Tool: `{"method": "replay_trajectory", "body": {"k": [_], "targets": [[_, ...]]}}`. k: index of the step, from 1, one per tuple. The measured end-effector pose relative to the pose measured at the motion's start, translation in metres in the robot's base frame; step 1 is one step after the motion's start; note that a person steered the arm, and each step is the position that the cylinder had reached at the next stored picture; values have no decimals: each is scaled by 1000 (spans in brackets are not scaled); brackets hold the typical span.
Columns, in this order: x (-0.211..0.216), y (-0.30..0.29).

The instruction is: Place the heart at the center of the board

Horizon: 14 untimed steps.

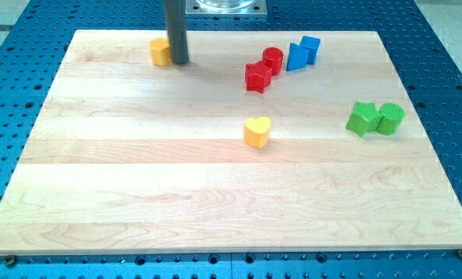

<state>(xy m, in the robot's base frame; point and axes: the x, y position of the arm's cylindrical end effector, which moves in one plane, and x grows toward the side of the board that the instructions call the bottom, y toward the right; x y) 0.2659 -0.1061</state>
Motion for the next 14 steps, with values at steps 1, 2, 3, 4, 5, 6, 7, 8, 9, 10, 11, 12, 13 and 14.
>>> {"method": "replay_trajectory", "body": {"k": [1, 2, 3, 4, 5, 6, 7, 8, 9, 10, 11, 12, 13, 14], "targets": [[-3, -42], [-9, -68], [43, -39], [139, 13], [121, 51], [130, 67], [142, 75], [150, 103], [150, 144], [172, 156], [200, 153], [216, 123], [227, 118], [248, 200]]}}
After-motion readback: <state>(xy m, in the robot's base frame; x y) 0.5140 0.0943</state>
